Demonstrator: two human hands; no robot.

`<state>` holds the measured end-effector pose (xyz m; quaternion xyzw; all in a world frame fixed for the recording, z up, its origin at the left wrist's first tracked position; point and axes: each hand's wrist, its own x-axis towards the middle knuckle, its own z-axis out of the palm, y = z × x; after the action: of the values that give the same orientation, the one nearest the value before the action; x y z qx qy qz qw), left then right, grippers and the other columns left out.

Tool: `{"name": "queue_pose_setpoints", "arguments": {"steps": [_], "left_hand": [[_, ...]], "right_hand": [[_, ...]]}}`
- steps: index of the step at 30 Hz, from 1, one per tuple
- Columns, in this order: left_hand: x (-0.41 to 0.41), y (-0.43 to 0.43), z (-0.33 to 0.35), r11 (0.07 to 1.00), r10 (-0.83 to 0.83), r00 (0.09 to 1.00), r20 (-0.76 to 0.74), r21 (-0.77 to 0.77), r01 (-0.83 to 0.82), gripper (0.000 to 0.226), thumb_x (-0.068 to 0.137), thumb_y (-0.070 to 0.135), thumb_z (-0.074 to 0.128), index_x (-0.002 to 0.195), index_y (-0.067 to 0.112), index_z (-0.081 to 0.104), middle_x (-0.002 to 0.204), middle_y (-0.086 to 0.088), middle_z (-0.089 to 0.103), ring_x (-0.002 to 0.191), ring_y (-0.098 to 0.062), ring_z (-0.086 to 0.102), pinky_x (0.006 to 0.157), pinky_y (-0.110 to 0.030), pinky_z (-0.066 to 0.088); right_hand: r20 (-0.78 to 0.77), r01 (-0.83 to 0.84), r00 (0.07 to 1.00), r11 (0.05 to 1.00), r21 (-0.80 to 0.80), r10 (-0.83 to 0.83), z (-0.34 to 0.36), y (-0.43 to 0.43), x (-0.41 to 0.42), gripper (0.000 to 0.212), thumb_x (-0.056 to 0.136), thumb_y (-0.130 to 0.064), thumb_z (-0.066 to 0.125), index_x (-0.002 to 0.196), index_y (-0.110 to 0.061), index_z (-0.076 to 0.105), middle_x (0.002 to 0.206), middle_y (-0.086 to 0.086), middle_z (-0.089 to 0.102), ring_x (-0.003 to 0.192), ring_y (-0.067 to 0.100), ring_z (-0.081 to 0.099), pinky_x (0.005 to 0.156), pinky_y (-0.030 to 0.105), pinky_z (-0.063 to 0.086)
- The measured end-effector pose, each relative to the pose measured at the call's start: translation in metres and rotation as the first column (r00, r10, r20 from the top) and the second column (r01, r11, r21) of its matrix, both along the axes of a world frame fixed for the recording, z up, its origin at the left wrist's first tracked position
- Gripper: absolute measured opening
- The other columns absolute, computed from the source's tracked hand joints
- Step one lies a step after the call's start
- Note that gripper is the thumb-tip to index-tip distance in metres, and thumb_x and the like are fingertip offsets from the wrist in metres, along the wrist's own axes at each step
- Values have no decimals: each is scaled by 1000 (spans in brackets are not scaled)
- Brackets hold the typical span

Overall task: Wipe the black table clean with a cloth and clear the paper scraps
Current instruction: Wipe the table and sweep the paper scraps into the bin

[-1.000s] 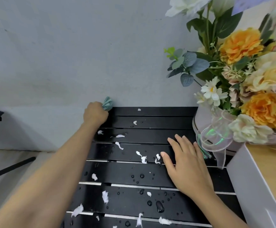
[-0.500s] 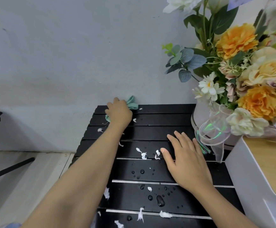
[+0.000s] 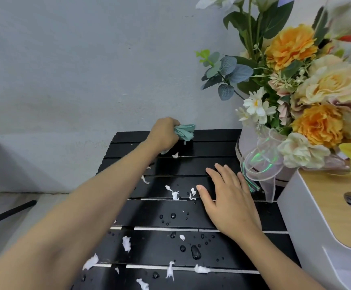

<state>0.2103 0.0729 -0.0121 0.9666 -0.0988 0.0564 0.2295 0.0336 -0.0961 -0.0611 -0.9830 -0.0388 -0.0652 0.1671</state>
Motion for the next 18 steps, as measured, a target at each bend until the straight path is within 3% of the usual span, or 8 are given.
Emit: {"name": "queue_pose_setpoints", "arguments": {"steps": [5, 7, 10, 12, 14, 16, 18], "left_hand": [[-7, -14, -22, 980, 175, 980, 99, 81, -183, 17, 75, 0, 49, 88, 8, 58, 94, -16, 57, 86, -37, 55, 67, -34, 37], [-16, -25, -21, 999, 46, 999, 24, -14, -46, 15, 77, 2, 50, 83, 10, 60, 87, -12, 57, 80, -32, 55, 64, -30, 38], [-22, -8, 8, 981, -178, 969, -170, -104, 162, 22, 79, 2, 55, 66, 19, 57, 60, 0, 55, 58, -15, 51, 56, -24, 35], [-14, 28, 23, 999, -29, 995, -93, -46, 25, 17, 78, 2, 54, 69, 17, 58, 59, 0, 53, 61, -20, 52, 60, -25, 38], [-3, 71, 20, 960, 271, 961, 44, 60, -274, 12, 78, 7, 52, 85, 12, 60, 80, -10, 60, 80, -31, 59, 69, -33, 45], [-2, 97, 5, 857, 501, 866, -10, 147, -494, 28, 83, 13, 50, 109, 5, 55, 112, -21, 57, 104, -42, 57, 86, -43, 48], [-7, 91, -13, 813, 579, 809, -102, 155, -562, 39, 87, 15, 49, 124, 2, 44, 129, -21, 46, 115, -46, 48, 97, -48, 42]], "right_hand": [[-1, 23, 1000, 1000, 18, -23, 0, 1, 1, 71, 94, -61, 21, 151, -19, 27, 160, -3, 19, 149, 11, 9, 119, 28, -3], [2, 23, 1000, 1000, 18, -23, -1, 0, 1, 74, 92, -62, 20, 151, -18, 27, 160, -2, 20, 149, 11, 9, 118, 28, -4], [-5, 17, 1000, 1000, 17, -17, 0, 0, 2, 70, 95, -61, 22, 152, -19, 26, 161, -3, 18, 149, 11, 8, 119, 28, -4], [-10, 11, 1000, 1000, 17, -11, 1, 0, 2, 68, 97, -60, 25, 152, -19, 25, 161, -4, 17, 149, 11, 7, 118, 28, -4], [-11, 18, 1000, 1000, 16, -18, 2, 1, 1, 68, 97, -59, 26, 152, -19, 24, 161, -4, 17, 149, 11, 7, 119, 28, -4], [-14, 19, 1000, 1000, 15, -19, 2, 1, 1, 68, 97, -59, 25, 152, -19, 24, 161, -3, 17, 149, 12, 6, 120, 30, -3], [-29, 14, 999, 1000, 7, -14, 2, 2, 1, 68, 97, -58, 25, 153, -19, 22, 161, -3, 15, 149, 12, 5, 120, 31, -3]]}}
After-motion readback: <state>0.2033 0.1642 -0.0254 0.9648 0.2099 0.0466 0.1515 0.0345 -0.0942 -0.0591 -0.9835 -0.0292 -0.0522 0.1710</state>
